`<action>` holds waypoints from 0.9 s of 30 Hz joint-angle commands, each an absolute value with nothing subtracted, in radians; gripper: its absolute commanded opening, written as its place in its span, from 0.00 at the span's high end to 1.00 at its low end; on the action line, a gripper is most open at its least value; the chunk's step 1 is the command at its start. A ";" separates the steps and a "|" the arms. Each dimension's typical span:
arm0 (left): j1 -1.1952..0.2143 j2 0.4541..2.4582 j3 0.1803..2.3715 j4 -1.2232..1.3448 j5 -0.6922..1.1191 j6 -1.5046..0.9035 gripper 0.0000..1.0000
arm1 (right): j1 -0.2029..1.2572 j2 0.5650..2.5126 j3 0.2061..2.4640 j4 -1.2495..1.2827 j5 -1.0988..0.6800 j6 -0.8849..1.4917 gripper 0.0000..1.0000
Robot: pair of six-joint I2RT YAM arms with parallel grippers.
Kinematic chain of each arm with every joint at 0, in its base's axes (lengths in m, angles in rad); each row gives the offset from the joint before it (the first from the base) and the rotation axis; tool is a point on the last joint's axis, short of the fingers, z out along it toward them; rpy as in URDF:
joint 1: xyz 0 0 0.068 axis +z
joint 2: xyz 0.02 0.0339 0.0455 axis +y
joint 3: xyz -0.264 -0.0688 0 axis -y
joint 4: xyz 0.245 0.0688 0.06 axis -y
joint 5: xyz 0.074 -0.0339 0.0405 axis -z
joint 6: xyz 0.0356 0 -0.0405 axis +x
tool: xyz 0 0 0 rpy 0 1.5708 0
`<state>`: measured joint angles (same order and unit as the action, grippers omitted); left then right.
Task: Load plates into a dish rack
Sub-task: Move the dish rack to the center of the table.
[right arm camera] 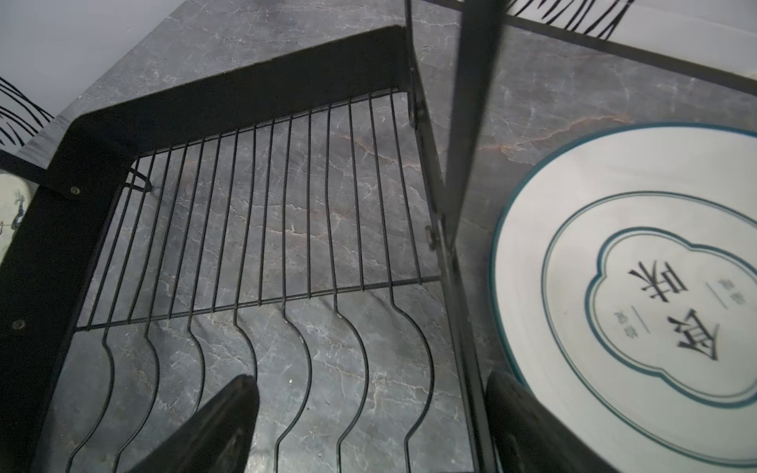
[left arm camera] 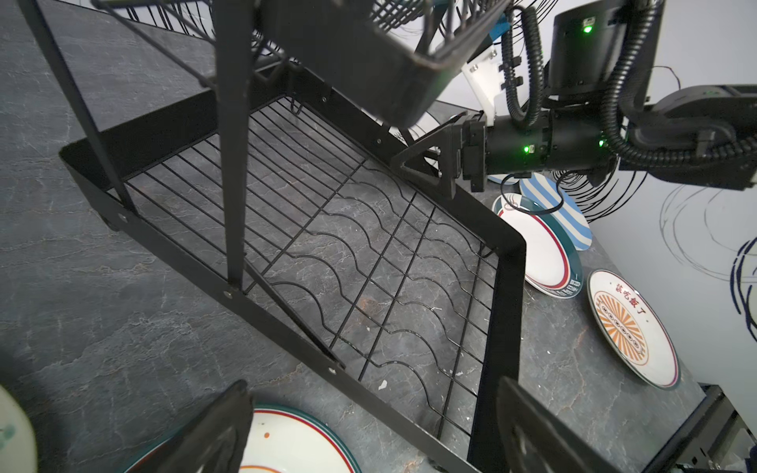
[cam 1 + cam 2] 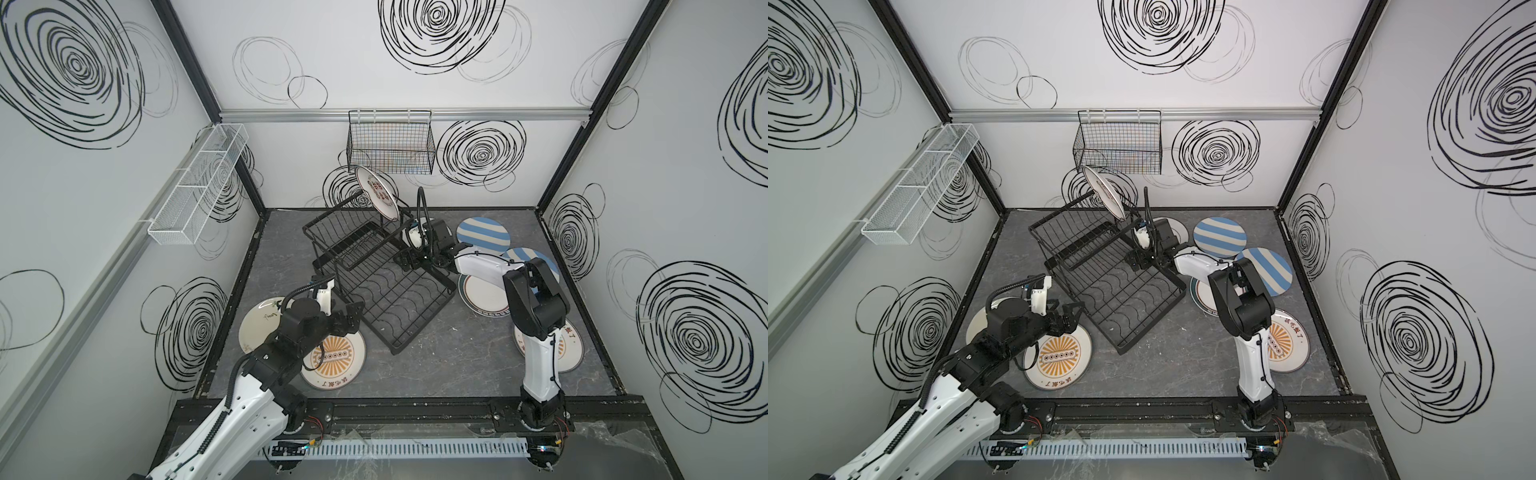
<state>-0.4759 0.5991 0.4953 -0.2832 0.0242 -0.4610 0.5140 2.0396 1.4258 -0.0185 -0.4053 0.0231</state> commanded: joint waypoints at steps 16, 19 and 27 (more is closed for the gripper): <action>-0.474 0.594 0.483 -0.265 -0.022 -0.479 0.04 | 0.531 1.646 1.301 -0.227 -0.032 0.017 0.07; -0.473 0.589 0.474 -0.259 -0.024 -0.485 0.04 | 0.535 1.568 1.241 -0.135 -0.066 0.010 0.06; -0.474 0.595 0.474 -0.252 -0.011 -0.484 0.04 | 0.511 1.493 1.192 -0.136 0.023 0.043 0.07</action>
<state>-0.4759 0.5972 0.4793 -0.2901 -0.0090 -0.4755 0.5331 1.5978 1.1812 -0.3508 -0.0319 0.0193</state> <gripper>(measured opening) 0.960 0.936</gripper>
